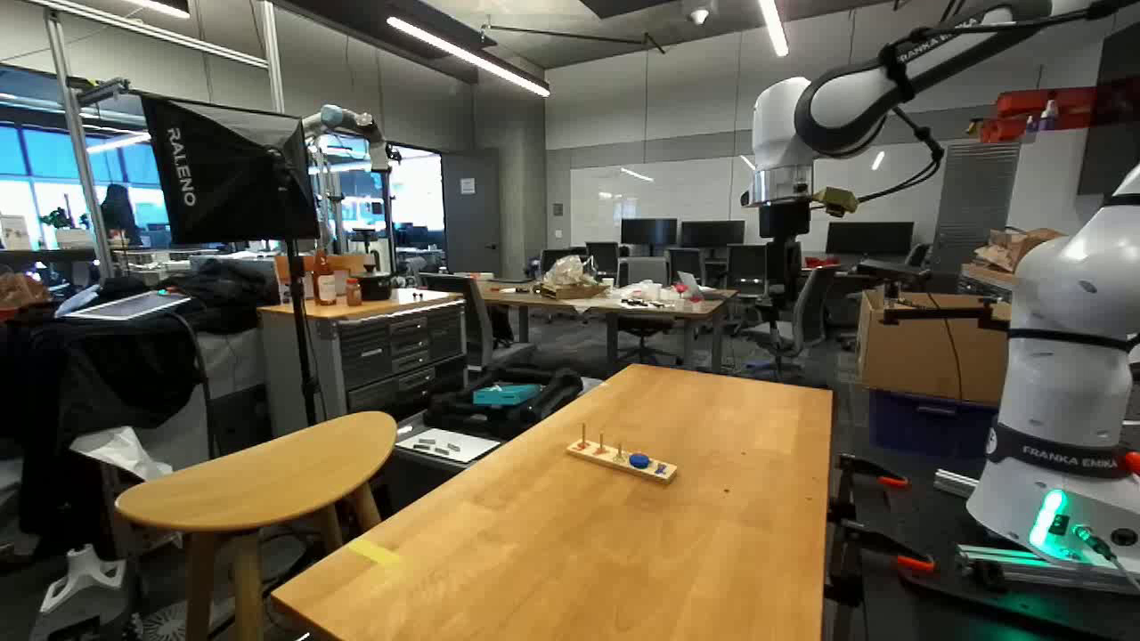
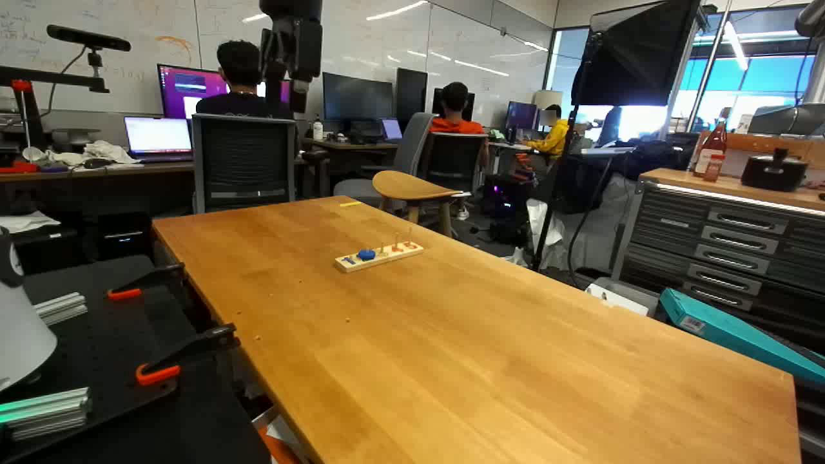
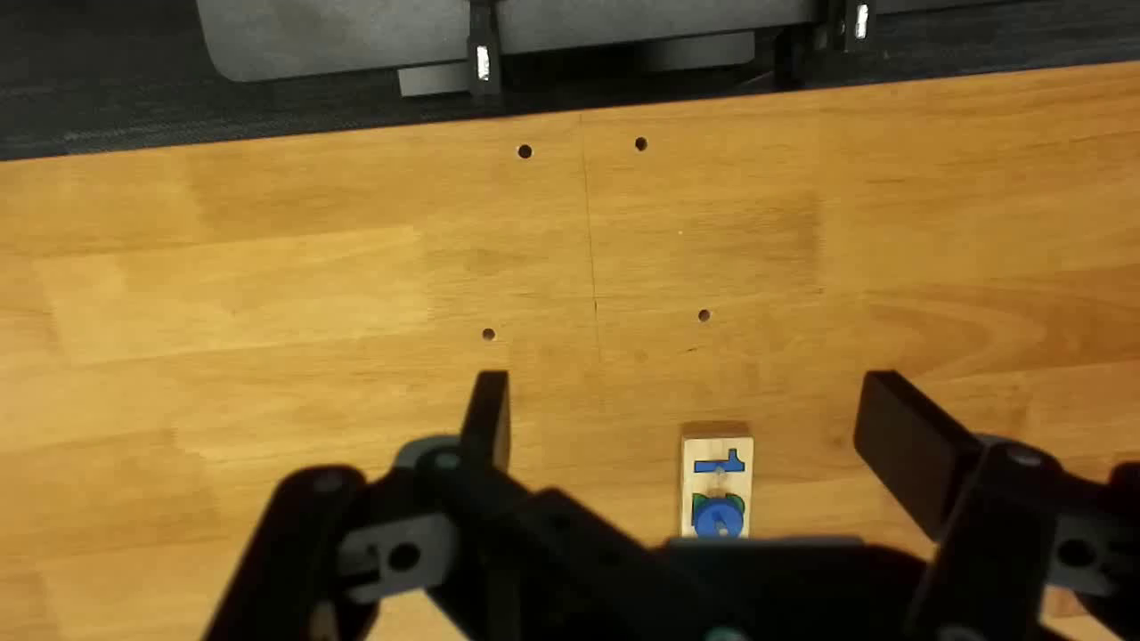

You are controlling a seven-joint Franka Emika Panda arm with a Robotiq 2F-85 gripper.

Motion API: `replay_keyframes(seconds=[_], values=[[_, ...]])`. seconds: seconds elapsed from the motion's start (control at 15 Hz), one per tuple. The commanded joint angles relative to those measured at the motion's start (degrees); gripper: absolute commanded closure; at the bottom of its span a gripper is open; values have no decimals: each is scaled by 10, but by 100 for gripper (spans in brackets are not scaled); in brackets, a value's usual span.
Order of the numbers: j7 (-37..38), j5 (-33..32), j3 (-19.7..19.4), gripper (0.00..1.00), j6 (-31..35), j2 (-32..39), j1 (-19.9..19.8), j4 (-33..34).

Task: Pick up the lid from the holder and put it on the table.

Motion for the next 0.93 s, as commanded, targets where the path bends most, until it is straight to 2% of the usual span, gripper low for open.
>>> replay_keyframes(seconds=[0.0,0.4,0.6,0.87], values=[[-1,1,1,0,-1,0,-1,1],[-1,1,1,0,-1,0,-1,2],[-8,2,15,0,66,37,16,2],[-4,9,38,0,184,135,43,27]])
